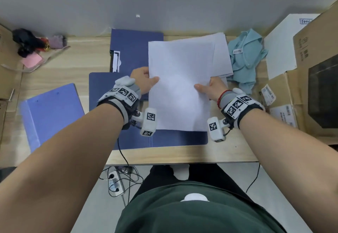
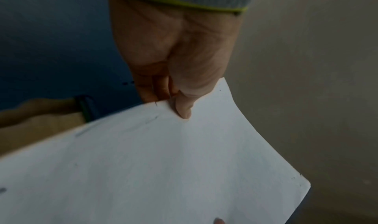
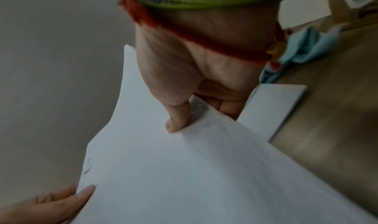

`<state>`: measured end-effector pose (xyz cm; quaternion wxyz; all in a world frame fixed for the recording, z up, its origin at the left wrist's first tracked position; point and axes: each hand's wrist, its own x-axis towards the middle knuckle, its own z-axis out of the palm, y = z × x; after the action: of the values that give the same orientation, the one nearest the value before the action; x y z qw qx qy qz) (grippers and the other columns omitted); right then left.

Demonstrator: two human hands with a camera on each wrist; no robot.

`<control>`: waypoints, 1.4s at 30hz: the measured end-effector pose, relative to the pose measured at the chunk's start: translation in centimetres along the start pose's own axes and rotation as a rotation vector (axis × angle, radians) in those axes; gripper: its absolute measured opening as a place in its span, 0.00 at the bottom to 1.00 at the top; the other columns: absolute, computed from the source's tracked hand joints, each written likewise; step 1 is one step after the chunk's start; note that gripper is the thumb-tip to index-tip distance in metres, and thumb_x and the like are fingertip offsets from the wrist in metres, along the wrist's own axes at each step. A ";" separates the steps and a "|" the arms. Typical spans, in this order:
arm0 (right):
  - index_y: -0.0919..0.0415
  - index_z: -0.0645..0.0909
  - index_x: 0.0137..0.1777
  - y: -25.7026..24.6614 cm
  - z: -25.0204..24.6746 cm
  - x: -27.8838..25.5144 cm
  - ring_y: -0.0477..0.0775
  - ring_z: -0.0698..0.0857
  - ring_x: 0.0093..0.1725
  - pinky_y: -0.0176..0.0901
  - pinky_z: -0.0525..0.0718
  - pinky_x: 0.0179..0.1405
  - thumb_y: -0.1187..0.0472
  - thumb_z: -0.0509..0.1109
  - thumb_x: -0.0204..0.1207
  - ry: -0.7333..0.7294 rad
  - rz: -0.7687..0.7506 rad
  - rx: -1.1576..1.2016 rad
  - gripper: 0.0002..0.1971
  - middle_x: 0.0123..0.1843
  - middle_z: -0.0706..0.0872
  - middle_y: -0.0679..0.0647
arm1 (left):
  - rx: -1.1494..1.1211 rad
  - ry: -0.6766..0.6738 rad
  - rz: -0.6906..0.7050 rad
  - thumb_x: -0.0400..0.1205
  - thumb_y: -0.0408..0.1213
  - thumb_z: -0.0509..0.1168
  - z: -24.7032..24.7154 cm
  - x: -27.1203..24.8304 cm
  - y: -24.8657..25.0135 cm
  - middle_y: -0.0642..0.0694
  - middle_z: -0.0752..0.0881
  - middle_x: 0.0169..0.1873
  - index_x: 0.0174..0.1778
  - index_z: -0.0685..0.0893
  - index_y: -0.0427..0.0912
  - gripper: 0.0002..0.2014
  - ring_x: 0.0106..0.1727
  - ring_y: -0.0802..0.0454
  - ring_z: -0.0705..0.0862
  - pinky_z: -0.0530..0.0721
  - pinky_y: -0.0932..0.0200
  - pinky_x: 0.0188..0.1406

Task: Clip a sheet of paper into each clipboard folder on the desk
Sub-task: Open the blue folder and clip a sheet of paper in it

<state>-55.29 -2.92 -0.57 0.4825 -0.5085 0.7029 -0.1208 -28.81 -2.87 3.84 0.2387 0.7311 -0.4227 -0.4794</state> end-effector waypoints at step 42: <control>0.67 0.82 0.65 7.5 3.4 1.1 0.54 0.86 0.59 0.42 0.80 0.61 0.54 0.72 0.79 -0.162 0.302 0.110 0.20 0.60 0.87 0.54 | 0.278 -0.134 -0.365 0.58 0.50 0.68 3.7 1.7 -13.1 0.50 0.92 0.30 0.37 0.90 0.53 0.14 0.38 0.47 0.93 0.90 0.43 0.49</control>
<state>-57.10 0.68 -7.86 0.5775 -0.3779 0.7223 -0.0438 -26.77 2.82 -8.44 0.0163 0.7879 -0.3603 -0.4992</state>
